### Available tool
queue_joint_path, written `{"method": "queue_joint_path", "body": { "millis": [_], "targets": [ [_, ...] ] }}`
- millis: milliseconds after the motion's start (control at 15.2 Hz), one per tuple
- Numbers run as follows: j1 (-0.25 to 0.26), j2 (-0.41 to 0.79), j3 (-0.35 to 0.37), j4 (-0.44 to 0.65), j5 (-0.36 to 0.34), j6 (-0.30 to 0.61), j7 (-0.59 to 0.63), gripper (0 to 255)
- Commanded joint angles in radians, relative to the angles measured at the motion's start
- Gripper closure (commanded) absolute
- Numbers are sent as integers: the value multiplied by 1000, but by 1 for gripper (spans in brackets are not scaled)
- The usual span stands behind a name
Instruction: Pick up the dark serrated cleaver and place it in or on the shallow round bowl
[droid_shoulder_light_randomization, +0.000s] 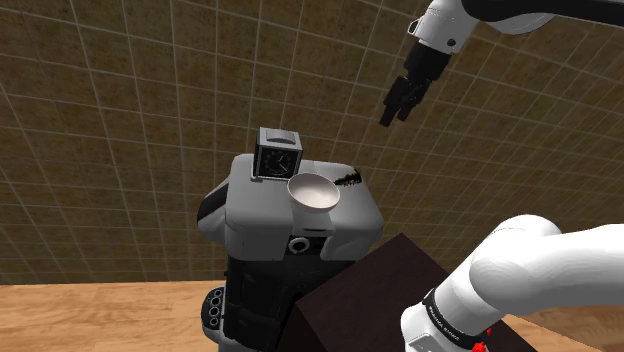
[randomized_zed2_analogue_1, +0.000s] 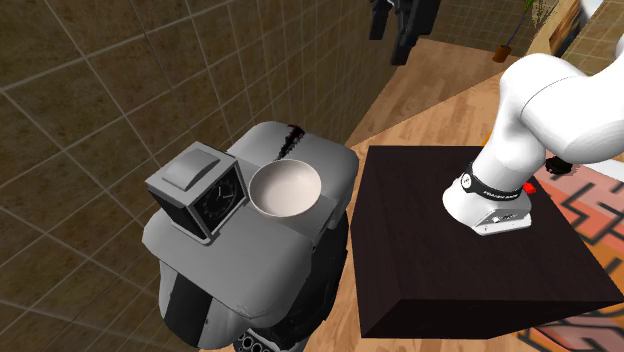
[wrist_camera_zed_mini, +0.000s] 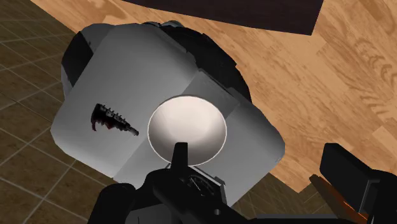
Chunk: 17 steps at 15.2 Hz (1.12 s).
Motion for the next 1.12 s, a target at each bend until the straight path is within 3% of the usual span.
{"method": "queue_joint_path", "body": {
  "millis": [0, 528, 1056],
  "targets": [
    [0, 0, 0, 0, 0, 0, 0, 0],
    [-5, 272, -131, 48, -25, 108, -211, 0],
    [-12, 595, -224, 181, 0, 175, -422, 0]
  ]
}}
